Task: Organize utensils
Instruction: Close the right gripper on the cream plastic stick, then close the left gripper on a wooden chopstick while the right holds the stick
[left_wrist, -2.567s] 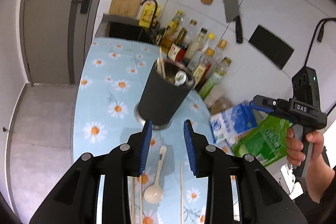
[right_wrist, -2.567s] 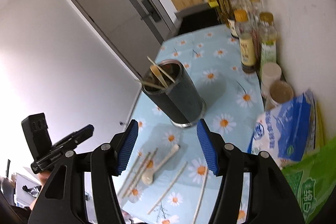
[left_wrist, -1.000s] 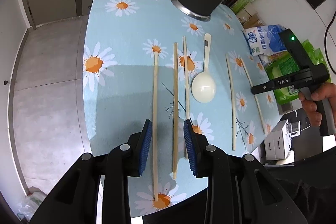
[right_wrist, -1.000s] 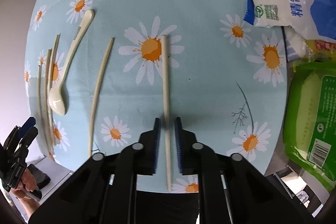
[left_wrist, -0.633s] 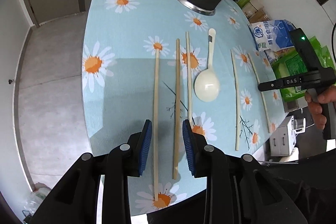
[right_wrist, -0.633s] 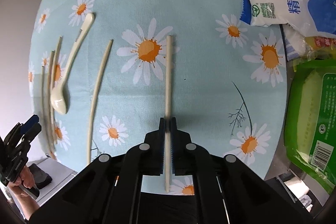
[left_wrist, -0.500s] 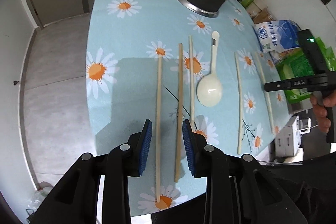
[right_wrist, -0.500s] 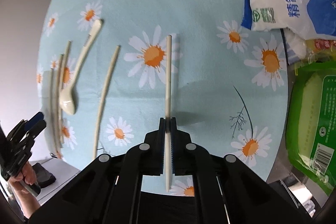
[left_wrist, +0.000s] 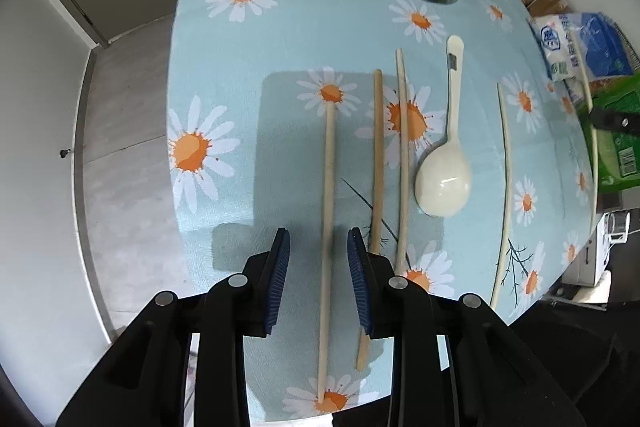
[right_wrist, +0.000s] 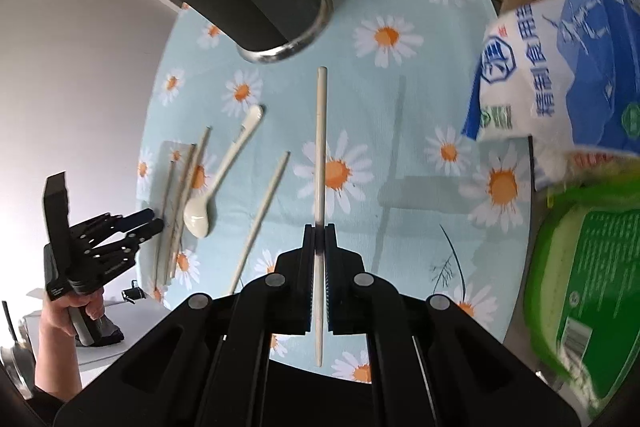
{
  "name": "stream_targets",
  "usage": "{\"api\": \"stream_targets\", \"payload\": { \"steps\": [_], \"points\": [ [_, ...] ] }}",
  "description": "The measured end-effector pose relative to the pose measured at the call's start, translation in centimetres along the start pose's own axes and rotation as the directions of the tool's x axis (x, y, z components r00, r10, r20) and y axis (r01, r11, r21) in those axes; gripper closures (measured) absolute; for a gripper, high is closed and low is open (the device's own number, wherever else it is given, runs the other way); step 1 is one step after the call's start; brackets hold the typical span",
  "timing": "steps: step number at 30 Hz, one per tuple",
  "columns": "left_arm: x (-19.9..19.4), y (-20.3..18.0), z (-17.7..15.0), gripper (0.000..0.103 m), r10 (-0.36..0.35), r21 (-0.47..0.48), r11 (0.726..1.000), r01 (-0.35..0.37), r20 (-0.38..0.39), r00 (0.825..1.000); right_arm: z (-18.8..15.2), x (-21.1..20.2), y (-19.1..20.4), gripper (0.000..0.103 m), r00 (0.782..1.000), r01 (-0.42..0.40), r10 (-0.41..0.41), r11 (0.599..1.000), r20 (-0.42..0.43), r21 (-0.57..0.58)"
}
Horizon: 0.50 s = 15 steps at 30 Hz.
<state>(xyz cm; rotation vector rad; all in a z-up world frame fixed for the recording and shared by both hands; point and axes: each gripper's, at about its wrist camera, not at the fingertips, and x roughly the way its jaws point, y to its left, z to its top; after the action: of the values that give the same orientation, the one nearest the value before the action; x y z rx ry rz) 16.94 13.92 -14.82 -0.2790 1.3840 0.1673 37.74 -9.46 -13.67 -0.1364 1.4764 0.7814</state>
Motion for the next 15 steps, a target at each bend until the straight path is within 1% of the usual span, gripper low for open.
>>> {"api": "stream_targets", "payload": {
  "steps": [1, 2, 4, 6, 7, 8, 12, 15],
  "points": [
    [0.1, -0.3, 0.1, 0.076, 0.013, 0.014, 1.0, -0.012, -0.008, 1.0, 0.1, -0.1, -0.1, 0.097, 1.0, -0.018, 0.018, 1.0, 0.002, -0.002],
    [0.2, -0.7, 0.4, 0.085, 0.024, 0.031, 0.999, -0.024, -0.015, 1.0, 0.2, -0.1, -0.2, 0.097, 1.0, -0.028, 0.028, 1.0, 0.006, -0.008],
    [0.2, -1.1, 0.7, 0.091, 0.048, 0.048, 0.998, -0.047, -0.027, 0.998, 0.4, -0.5, -0.3, 0.097, 0.998, -0.059, 0.059, 0.998, 0.001, -0.012],
    [0.4, -1.1, 1.0, 0.095, 0.069, 0.042, 0.997, -0.067, -0.046, 0.997, 0.5, -1.0, -0.1, 0.097, 0.996, -0.094, 0.094, 0.995, 0.008, -0.039],
    [0.4, -1.0, 1.1, 0.098, 0.076, 0.037, 0.997, -0.074, -0.052, 0.996, 0.6, -1.0, 0.0, 0.097, 0.995, -0.098, 0.099, 0.994, 0.014, -0.047],
    [0.5, -1.1, 1.2, 0.099, 0.085, 0.038, 0.996, -0.083, -0.057, 0.995, 0.8, -0.3, 0.6, 0.097, 0.994, -0.104, 0.105, 0.993, 0.018, -0.051],
    [0.5, -1.2, 1.3, 0.099, 0.108, 0.044, 0.993, -0.106, -0.054, 0.993, 1.2, -0.1, 0.5, 0.097, 0.988, -0.149, 0.151, 0.987, 0.019, -0.067],
    [0.4, -1.1, 1.2, 0.099, 0.107, 0.023, 0.994, -0.106, -0.05, 0.993, 1.7, 0.8, 0.5, 0.097, 0.986, -0.166, 0.167, 0.984, 0.014, -0.068]
  ]
}}
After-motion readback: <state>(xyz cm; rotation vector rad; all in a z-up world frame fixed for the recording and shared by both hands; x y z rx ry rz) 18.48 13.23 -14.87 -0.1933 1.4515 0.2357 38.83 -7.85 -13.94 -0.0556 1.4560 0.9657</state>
